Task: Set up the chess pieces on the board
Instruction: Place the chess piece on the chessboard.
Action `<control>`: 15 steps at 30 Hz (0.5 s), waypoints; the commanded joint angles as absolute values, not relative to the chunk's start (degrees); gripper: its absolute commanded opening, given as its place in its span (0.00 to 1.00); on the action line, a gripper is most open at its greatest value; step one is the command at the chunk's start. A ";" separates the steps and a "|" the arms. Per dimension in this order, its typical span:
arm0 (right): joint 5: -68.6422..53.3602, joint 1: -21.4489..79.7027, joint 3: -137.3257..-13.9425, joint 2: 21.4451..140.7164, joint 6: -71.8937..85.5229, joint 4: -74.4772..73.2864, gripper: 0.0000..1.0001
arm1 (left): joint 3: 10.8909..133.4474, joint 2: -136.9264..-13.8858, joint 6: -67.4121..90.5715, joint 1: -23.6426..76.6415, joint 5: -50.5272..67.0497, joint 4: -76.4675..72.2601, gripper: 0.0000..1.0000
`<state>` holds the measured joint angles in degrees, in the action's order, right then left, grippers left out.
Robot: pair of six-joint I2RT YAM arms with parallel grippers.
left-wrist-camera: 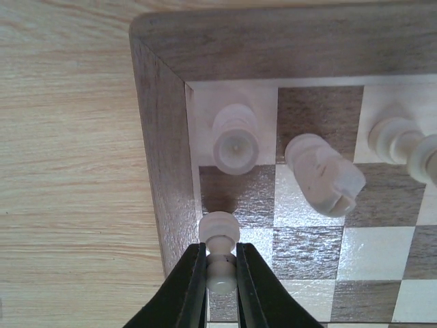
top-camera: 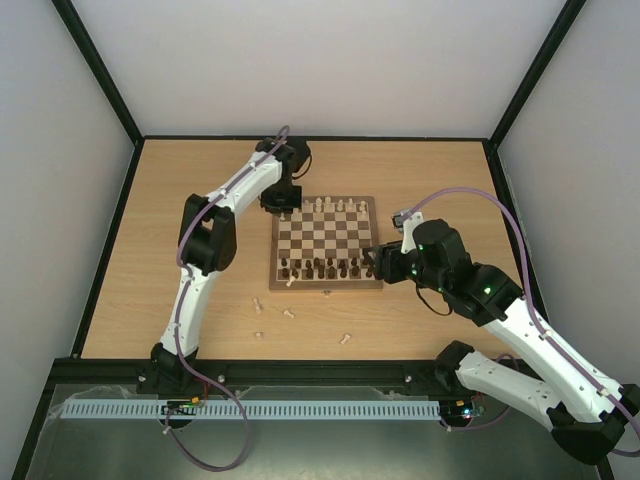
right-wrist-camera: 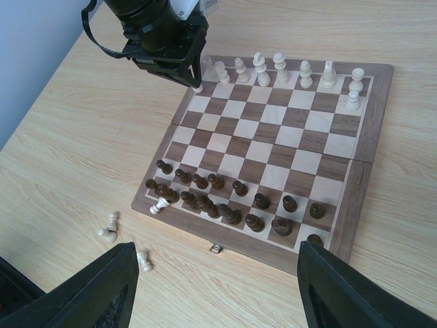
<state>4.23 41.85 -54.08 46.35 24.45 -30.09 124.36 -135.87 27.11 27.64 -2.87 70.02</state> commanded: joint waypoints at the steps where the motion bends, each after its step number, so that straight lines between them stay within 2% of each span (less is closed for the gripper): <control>1: 3.95 41.58 -53.25 46.30 23.65 -30.51 0.65 | 127.09 -137.68 26.08 27.33 -2.12 71.81 0.05; 11: 4.07 41.57 -53.05 46.67 23.64 -30.32 0.65 | 126.20 -138.77 25.44 27.68 -1.00 70.84 0.05; 15: 3.84 41.66 -52.95 46.82 23.60 -30.23 0.65 | 125.76 -138.70 25.39 27.60 -1.12 70.56 0.09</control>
<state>4.21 41.85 -53.76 46.61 24.43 -30.09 125.75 -137.58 26.02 27.59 -1.69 69.65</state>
